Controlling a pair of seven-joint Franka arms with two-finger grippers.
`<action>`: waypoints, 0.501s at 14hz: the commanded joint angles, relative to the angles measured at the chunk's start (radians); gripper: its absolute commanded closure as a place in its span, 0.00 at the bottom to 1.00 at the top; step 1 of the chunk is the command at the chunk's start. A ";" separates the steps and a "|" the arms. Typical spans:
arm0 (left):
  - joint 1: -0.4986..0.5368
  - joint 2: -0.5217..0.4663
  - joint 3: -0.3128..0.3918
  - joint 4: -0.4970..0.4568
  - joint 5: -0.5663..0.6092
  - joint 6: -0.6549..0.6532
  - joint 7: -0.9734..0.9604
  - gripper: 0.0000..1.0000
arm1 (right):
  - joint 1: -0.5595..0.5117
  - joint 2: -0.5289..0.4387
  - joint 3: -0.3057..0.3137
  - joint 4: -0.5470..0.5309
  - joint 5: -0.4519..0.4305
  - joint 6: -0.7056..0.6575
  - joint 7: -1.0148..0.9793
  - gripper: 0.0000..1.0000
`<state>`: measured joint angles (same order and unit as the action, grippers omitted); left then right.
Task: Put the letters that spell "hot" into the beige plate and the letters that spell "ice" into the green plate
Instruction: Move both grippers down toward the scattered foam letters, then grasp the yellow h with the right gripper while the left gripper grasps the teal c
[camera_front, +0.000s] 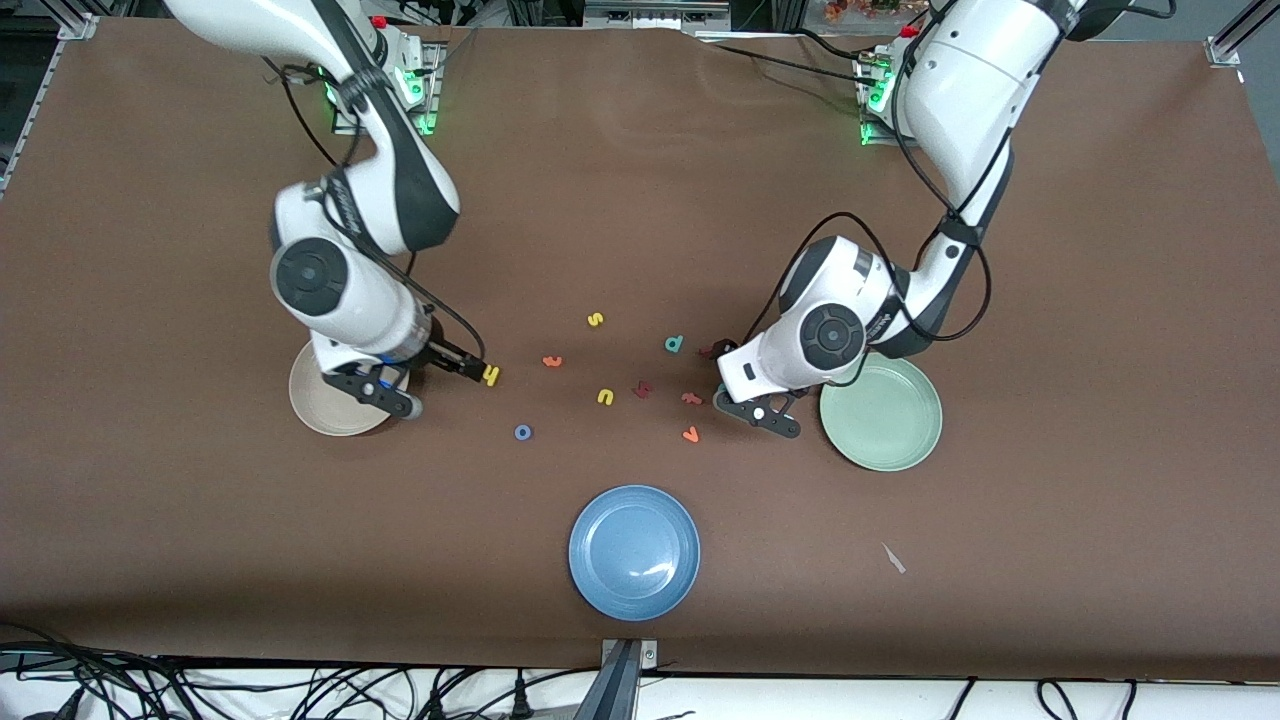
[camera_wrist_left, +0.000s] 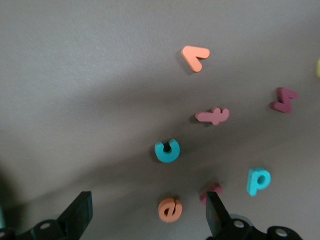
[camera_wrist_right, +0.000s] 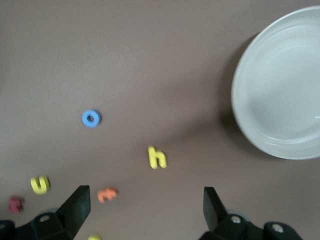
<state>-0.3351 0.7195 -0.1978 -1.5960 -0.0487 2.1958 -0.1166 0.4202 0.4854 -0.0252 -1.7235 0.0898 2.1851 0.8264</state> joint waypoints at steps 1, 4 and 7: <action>-0.027 0.046 0.012 0.034 0.097 0.012 -0.069 0.00 | 0.032 0.065 -0.007 -0.028 0.016 0.161 0.126 0.00; -0.055 0.125 0.012 0.137 0.115 0.012 -0.078 0.12 | 0.034 0.081 -0.005 -0.070 0.016 0.235 0.169 0.00; -0.064 0.129 0.014 0.151 0.115 0.012 -0.081 0.25 | 0.034 0.088 -0.005 -0.114 0.016 0.281 0.178 0.00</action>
<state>-0.3813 0.8248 -0.1971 -1.4932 0.0344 2.2168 -0.1750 0.4491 0.5871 -0.0268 -1.7922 0.0899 2.4271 0.9911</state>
